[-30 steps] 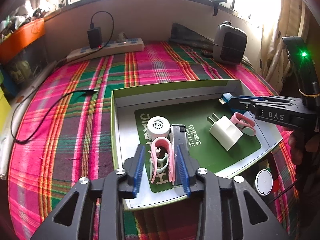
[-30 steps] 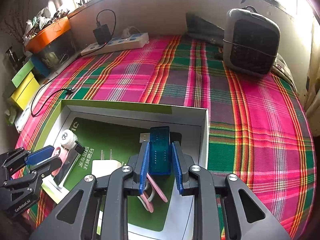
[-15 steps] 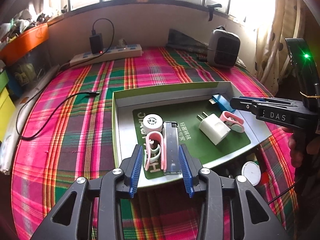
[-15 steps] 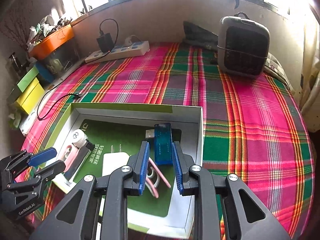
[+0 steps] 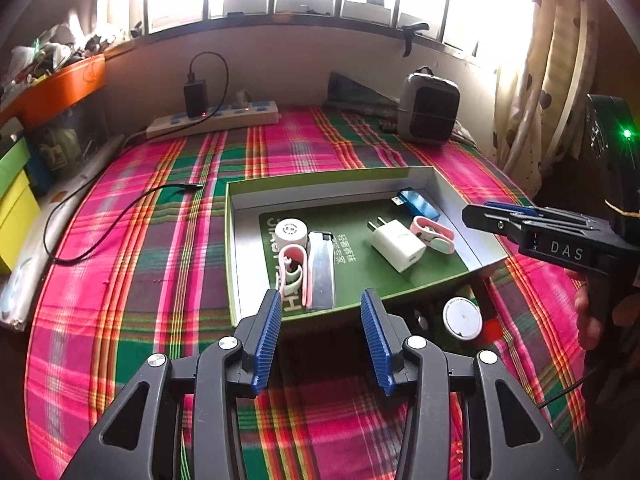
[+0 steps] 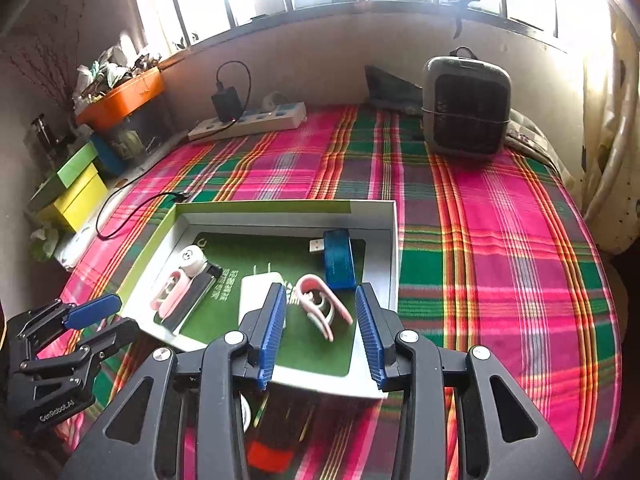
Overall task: Organize rigid objects
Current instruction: 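Open the right tool to release the USB stick while the left tool releases the earhook, then withdraw both tools and move the right tool toward the brown orange-capped bottle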
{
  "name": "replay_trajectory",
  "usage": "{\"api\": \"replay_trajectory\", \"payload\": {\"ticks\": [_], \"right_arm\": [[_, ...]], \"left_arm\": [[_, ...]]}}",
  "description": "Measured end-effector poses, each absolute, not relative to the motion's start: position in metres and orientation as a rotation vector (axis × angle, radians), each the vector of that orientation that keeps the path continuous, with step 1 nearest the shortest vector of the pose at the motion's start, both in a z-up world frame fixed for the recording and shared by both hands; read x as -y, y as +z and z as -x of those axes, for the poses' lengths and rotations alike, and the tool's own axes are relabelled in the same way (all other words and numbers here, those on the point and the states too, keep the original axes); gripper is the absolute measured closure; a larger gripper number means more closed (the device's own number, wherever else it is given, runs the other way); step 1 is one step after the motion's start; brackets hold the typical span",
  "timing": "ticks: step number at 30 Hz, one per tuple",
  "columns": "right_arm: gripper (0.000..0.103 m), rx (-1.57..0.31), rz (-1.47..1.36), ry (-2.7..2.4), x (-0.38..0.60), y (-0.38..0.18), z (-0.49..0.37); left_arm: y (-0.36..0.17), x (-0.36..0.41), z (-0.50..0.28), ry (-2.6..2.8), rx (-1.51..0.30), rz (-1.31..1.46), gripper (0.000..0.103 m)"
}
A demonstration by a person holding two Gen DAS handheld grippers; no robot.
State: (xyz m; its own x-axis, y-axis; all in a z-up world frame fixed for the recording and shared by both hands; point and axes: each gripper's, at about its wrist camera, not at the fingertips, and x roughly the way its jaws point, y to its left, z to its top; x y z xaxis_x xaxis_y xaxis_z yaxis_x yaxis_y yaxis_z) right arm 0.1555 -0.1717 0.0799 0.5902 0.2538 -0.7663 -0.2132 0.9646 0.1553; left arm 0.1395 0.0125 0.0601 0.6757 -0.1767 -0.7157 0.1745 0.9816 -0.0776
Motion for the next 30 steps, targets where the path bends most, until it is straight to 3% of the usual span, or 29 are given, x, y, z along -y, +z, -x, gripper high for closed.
{"api": "replay_trajectory", "payload": {"ticks": [11,30], "right_arm": [[0.062,-0.886,-0.067,0.247,0.178,0.076,-0.115],[0.061,-0.912,-0.091,0.256,0.17,0.056,-0.071]], "left_arm": [[0.054,-0.023,-0.117,-0.212,-0.808,0.074,0.056],[0.03,-0.057,-0.096,-0.209,-0.844,0.162,0.055]]}}
